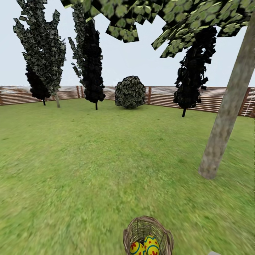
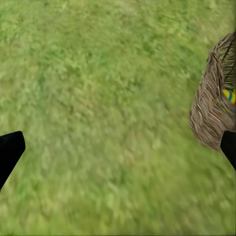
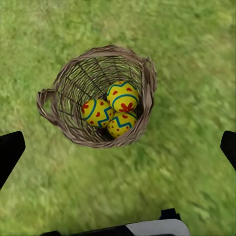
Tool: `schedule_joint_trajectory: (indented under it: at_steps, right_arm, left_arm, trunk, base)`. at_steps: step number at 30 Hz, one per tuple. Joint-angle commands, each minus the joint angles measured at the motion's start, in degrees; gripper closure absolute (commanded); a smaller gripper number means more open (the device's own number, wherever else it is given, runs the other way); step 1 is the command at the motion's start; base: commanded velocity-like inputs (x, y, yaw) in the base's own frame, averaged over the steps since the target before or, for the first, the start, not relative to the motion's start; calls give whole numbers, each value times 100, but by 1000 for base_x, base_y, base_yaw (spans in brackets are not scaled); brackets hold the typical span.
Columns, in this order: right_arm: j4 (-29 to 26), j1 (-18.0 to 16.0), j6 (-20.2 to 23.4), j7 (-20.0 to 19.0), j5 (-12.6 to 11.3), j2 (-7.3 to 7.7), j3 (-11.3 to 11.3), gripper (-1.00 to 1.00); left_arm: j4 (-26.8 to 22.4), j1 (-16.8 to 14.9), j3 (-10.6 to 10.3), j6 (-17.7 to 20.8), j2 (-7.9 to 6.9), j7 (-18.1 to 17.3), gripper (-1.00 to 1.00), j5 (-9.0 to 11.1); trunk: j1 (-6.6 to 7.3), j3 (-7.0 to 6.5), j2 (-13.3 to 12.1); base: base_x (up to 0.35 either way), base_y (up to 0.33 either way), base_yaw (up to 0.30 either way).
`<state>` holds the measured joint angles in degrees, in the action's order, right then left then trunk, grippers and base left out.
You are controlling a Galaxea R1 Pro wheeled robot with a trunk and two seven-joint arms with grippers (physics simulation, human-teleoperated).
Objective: Take the three Easter eggs out of the wicker basket on the lawn in the garden, then place them on the lawn next to a single tree (choose any tree) so that all three eggs are next to the same tree and none are left in the basket.
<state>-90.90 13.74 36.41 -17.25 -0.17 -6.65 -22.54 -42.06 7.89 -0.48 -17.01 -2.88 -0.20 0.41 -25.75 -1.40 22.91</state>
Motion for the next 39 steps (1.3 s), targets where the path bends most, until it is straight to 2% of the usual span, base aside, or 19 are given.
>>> schedule_joint_trajectory:
  at_steps: [1, 27, 30, 33, 35, 36, 39]
  right_arm:
    - [-7, 0, 32, -34, 0, -5, -13, -100]
    - [-7, -53, 57, -42, -2, -3, 6, -100]
    - [-7, -157, 112, -42, -1, -3, 10, -100]
    - [-7, -314, 318, -42, 0, -3, 12, -100]
    - [-7, -405, 412, -40, 0, -3, 16, -100]
    - [-7, -507, 476, -33, 1, -3, 31, -100]
    - [-7, -677, 580, -11, 18, -3, 57, -100]
  left_arm:
    - [-7, 3, -5, -8, -2, 1, -100, -1]
    - [-71, 11, -5, -4, -11, 11, -100, -24]
    - [-239, 21, 4, 10, -91, 7, -100, -7]
    - [-695, 187, 209, 140, -256, 2, -100, 64]
    - [-1062, 337, 493, 287, -324, -14, -100, 191]
    - [-1511, 501, 865, 505, -373, -47, -100, 362]
    - [-2245, 707, 1448, 990, -412, -180, -100, 575]
  trunk:
    - [-3, -3, 1]
    - [-3, -6, 1]
    - [-3, -6, 1]
    - [-3, -6, 1]
    - [-3, -6, 1]
    - [-3, -6, 1]
    - [-3, -6, 1]
  base:
    - [97, 0, -40]
    - [36, -84, -58]
    - [10, -16, -4]
    - [4, -7, -2]
    - [2, -4, -1]
    - [1, -2, -1]
    - [1, -1, 0]
